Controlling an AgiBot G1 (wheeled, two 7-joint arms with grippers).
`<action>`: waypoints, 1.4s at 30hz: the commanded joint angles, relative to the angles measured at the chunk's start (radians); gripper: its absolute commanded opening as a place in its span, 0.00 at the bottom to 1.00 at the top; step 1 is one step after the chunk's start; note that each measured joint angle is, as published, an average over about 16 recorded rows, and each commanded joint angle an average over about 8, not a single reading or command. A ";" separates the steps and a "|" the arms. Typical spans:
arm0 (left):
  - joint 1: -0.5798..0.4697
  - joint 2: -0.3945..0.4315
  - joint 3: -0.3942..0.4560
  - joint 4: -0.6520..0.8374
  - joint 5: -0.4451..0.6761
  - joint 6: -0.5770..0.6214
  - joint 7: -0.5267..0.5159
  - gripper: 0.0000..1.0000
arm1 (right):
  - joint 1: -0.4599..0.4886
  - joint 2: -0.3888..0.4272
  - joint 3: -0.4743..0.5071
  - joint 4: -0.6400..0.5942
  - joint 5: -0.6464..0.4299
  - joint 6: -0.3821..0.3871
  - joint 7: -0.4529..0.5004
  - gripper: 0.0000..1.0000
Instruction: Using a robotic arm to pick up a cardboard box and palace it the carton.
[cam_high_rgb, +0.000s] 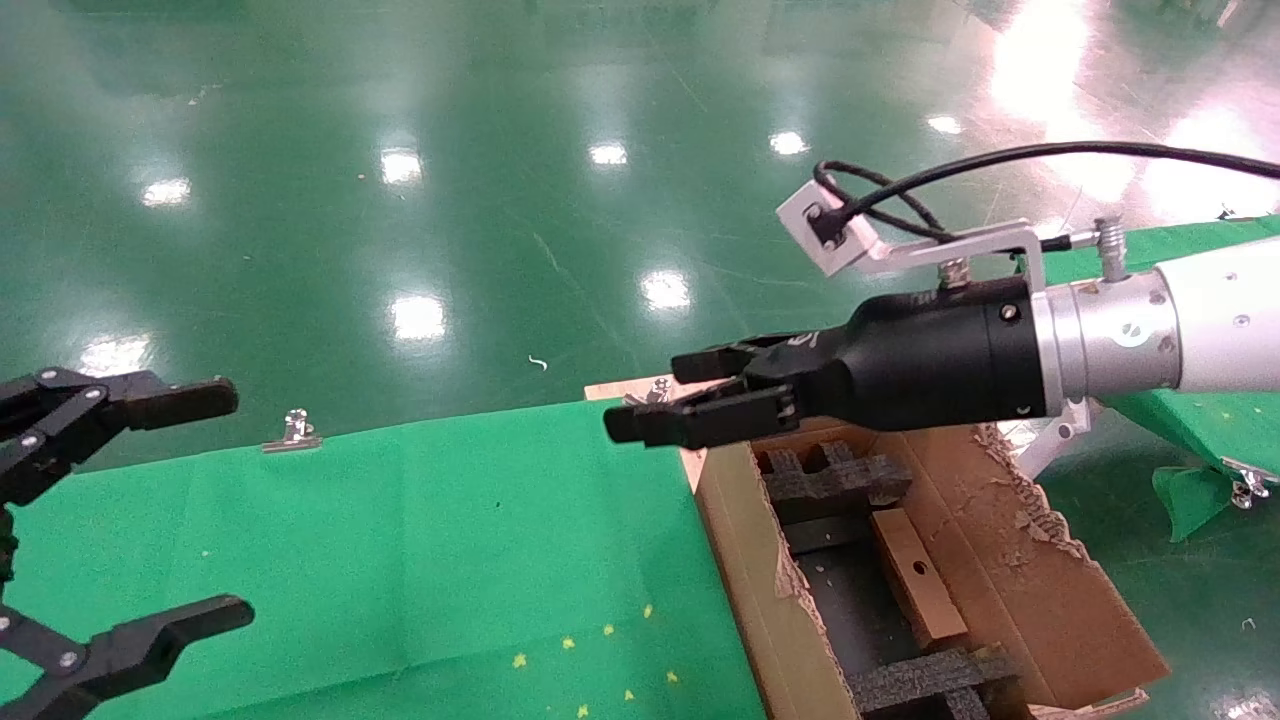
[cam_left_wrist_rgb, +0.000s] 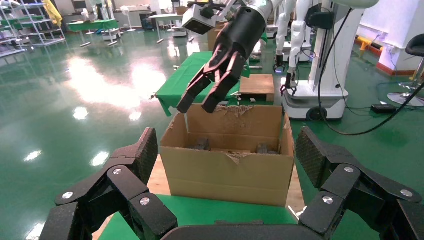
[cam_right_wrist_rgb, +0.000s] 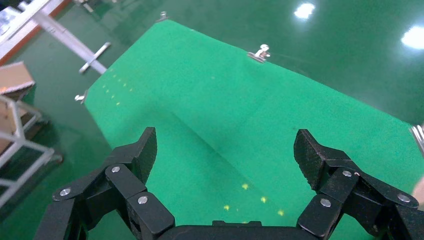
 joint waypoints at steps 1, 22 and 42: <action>0.000 0.000 0.000 0.000 0.000 0.000 0.000 1.00 | -0.025 -0.006 0.031 0.000 0.012 -0.013 -0.037 1.00; 0.000 0.000 0.000 0.000 0.000 0.000 0.000 1.00 | -0.291 -0.075 0.352 -0.003 0.136 -0.149 -0.425 1.00; 0.000 0.000 0.000 0.000 0.000 0.000 0.000 1.00 | -0.532 -0.137 0.644 -0.006 0.249 -0.273 -0.776 1.00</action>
